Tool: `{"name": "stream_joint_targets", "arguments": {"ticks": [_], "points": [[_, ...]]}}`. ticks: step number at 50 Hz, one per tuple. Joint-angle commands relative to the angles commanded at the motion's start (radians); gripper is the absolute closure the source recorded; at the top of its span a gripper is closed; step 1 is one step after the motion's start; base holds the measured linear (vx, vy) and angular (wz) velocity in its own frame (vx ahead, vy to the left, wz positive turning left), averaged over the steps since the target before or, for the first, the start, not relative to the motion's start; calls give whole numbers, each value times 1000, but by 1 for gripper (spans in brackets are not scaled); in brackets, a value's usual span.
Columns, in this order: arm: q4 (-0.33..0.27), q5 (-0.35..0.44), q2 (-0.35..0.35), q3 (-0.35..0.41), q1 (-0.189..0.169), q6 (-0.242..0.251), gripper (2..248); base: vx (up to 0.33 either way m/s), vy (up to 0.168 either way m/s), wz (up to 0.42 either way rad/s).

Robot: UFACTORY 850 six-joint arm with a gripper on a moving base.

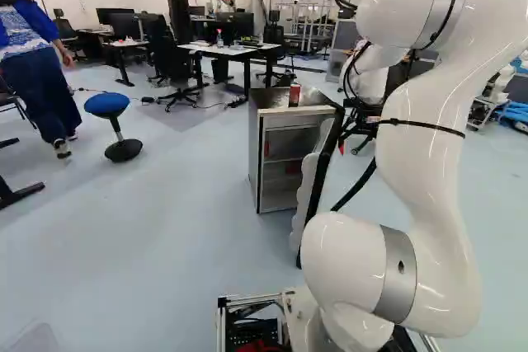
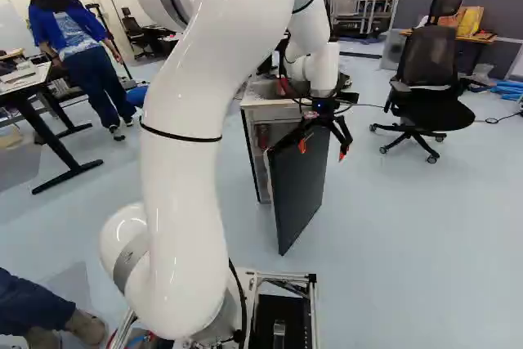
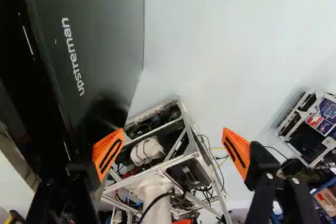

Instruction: Grab a drink from the fridge

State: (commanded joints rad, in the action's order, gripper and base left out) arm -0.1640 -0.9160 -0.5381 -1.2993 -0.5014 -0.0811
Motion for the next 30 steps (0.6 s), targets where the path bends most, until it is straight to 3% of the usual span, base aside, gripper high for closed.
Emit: {"name": "stream_joint_targets", "arguments": {"ticks": [30], "points": [[-37,116,30,47,59,0,3,0,0,0]]}}
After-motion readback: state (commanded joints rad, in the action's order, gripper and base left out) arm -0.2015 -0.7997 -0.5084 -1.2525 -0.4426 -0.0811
